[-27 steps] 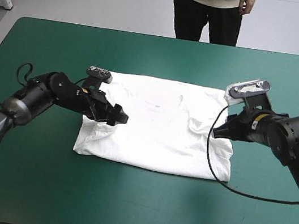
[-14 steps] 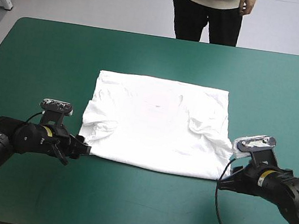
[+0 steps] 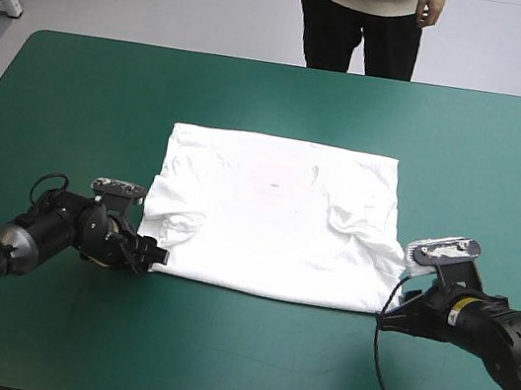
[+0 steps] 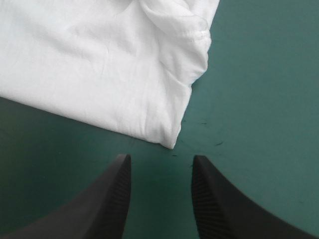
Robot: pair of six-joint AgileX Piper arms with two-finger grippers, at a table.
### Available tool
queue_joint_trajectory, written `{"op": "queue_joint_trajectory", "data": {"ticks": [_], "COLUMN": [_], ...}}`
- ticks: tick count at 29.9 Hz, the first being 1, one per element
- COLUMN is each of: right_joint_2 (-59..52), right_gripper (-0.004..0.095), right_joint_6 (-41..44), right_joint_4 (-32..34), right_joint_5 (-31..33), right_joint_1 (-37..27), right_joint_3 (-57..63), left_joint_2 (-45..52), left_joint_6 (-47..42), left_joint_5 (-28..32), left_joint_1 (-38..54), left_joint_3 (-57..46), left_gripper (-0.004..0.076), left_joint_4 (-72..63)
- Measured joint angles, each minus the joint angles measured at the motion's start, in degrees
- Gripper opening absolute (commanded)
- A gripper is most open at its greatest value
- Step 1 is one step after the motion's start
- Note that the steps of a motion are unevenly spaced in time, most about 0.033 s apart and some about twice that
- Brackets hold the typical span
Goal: Fold the cloth
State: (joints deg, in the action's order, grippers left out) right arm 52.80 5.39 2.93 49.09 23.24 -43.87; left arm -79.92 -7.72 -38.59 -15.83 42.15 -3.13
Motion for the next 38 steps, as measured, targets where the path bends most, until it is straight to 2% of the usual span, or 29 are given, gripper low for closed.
{"op": "queue_joint_trajectory", "data": {"ticks": [6, 11, 17, 30, 34, 38], "right_joint_2": [0.00, 0.00, 3.07, 20.47, 24.33, 25.90], "right_gripper": [0.0372, 0.0386, 0.0490, 0.0484, 0.0351, 0.0128], "right_joint_6": [1.64, 6.06, 6.08, 7.28, 6.87, 5.64], "right_joint_4": [1.34, 4.03, 2.23, 3.51, 3.51, 2.97], "right_joint_5": [0.47, 2.43, 3.03, -5.50, -6.30, -8.54], "right_joint_1": [0.00, 0.00, 0.00, 0.00, 0.00, 0.00], "right_joint_3": [0.00, 0.00, 0.00, 0.00, 0.11, 1.58], "left_joint_2": [-1.29, -1.35, -1.40, -1.40, -1.40, -1.40], "left_joint_6": [1.56, 2.35, 2.48, 3.17, 3.17, 3.17], "left_joint_5": [-1.84, -1.65, -1.64, -1.64, -1.64, -1.58], "left_joint_1": [0.05, -0.05, -0.05, -0.05, -0.05, -0.05], "left_joint_3": [0.74, 0.74, 0.74, 0.74, 0.74, 0.74], "left_gripper": [-0.0013, -0.0009, -0.0009, -0.0009, -0.0009, -0.0009], "left_joint_4": [0.79, -1.15, -1.44, -1.54, -1.54, -1.54]}}
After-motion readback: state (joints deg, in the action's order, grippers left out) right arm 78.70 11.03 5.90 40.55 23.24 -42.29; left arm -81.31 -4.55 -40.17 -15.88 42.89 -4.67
